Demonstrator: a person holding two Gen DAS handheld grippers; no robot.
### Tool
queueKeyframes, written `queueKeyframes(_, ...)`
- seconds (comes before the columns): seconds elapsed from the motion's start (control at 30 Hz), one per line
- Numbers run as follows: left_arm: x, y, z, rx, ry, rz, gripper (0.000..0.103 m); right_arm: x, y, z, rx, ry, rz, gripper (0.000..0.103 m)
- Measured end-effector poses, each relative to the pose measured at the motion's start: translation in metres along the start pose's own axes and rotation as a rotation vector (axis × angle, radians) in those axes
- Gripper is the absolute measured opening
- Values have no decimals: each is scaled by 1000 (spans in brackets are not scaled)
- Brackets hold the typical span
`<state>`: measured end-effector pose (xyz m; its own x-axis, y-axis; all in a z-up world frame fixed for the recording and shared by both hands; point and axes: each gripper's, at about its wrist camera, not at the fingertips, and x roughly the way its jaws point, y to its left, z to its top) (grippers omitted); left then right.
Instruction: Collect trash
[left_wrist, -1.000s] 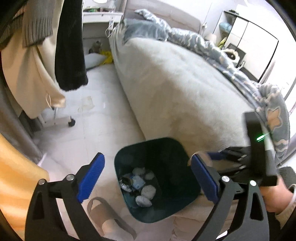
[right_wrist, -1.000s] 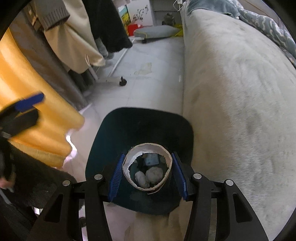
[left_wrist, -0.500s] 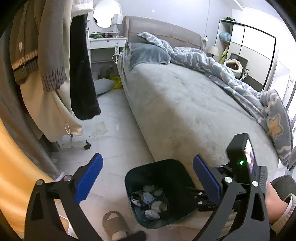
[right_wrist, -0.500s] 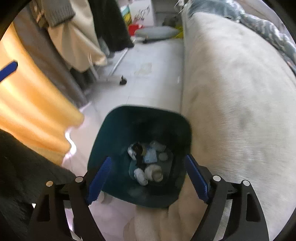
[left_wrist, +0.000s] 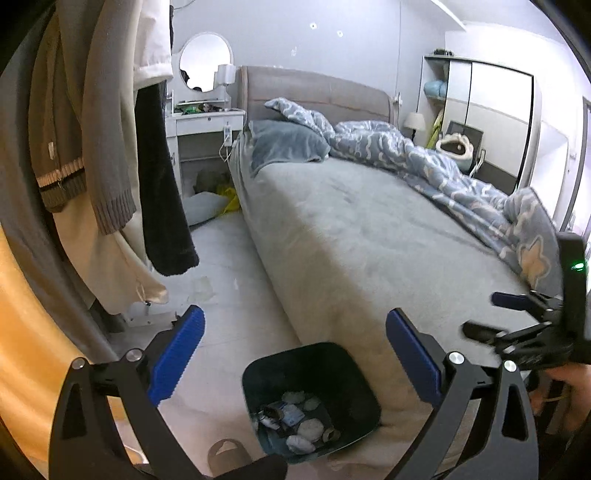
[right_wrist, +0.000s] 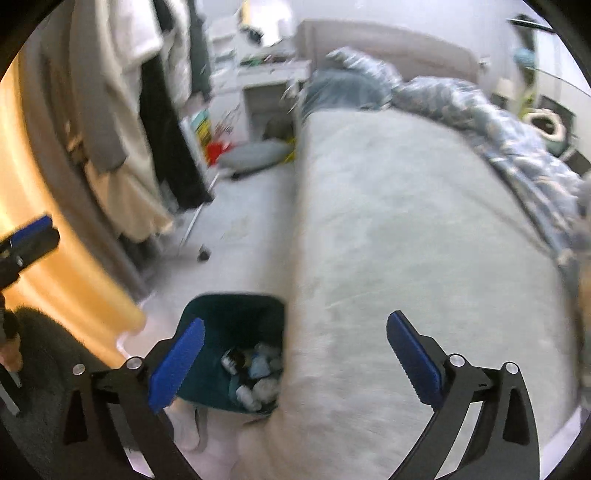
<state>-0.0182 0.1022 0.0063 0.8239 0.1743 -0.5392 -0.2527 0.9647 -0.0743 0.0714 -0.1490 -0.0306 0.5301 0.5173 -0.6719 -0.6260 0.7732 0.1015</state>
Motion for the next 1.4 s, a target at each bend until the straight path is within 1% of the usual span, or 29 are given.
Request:
queueKeyframes(0.07,-2,-5,1,-5,-11,-10,100,-20,-14,-1,10,-48,-32,100)
queueKeyframes(0.1,-1,-8,2,-2,-14,-9,100,-33,-22,-1,7,-77,-69,100)
queueKeyframes(0.17,0,-13,1,3,-19,-13,100,-51,-35,-2,3,-116,-114,100)
queueKeyframes(0.2,0,-15,0,5,-21,-14,100,-61,-41,-3,0,-136,-122,100)
queueKeyframes(0.37,5,-21,-4,-7,-36,-50,100,-89,-67,-9,-38,-185,-193,100)
queueKeyframes(0.57,9,-40,-6,41,-37,-70,100,-103,-91,-18,40,-218,-149,100)
queueKeyframes(0.8,17,-62,-14,136,-20,-58,100,-101,-94,-20,53,-212,-109,100)
queueKeyframes(1.03,18,-56,-14,100,-20,-54,100,-101,-94,-21,48,-215,-102,100)
queueKeyframes(1.4,14,-55,-13,81,-30,-61,100,-102,-90,-20,44,-212,-103,100)
